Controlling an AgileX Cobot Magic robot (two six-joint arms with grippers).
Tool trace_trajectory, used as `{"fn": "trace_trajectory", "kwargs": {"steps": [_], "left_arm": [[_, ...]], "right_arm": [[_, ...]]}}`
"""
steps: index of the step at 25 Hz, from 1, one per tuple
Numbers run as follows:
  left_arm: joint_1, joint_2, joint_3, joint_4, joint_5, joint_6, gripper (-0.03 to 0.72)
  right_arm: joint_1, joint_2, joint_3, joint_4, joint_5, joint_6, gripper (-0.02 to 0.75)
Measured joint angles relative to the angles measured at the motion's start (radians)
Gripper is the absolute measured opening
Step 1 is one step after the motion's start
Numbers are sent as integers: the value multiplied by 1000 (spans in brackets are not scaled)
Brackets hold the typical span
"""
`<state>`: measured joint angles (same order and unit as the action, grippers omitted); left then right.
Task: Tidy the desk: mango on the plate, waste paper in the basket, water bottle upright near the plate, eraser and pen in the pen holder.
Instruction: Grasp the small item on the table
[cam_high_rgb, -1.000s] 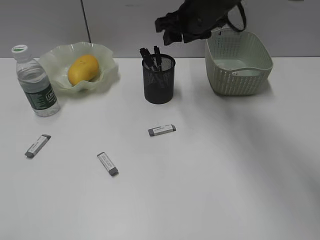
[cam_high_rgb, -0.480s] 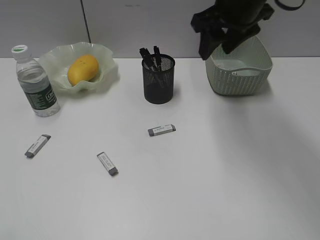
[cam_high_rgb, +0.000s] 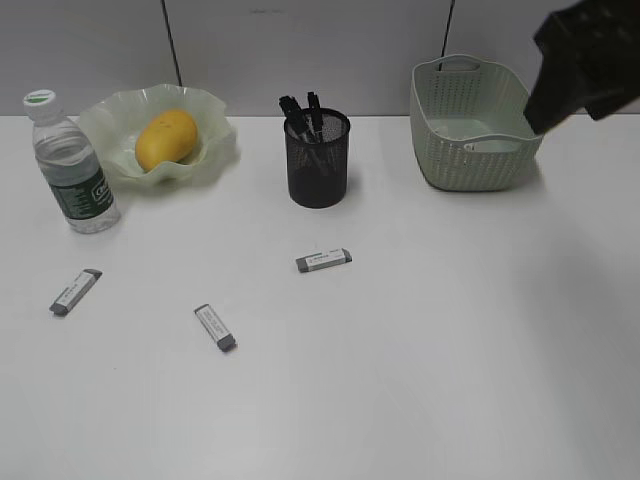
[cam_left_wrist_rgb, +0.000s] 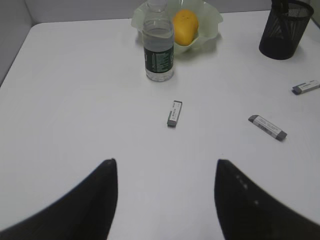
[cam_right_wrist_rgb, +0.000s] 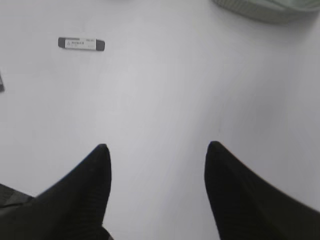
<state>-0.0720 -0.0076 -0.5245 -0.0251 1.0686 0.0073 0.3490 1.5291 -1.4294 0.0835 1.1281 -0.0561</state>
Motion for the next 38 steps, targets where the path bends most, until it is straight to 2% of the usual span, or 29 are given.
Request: {"fn": "trace_trajectory", "kwargs": {"steps": [9, 16, 27, 38], "left_arm": [[5, 0, 0, 0, 0, 0, 466], [5, 0, 0, 0, 0, 0, 450], [6, 0, 0, 0, 0, 0, 447], [6, 0, 0, 0, 0, 0, 436]], "right_arm": [[0, -368, 437, 0, -66, 9, 474], [0, -688, 662, -2, -126, 11, 474], [0, -1138, 829, -20, -141, 11, 474], [0, -1200, 906, -61, -124, 12, 474]]}}
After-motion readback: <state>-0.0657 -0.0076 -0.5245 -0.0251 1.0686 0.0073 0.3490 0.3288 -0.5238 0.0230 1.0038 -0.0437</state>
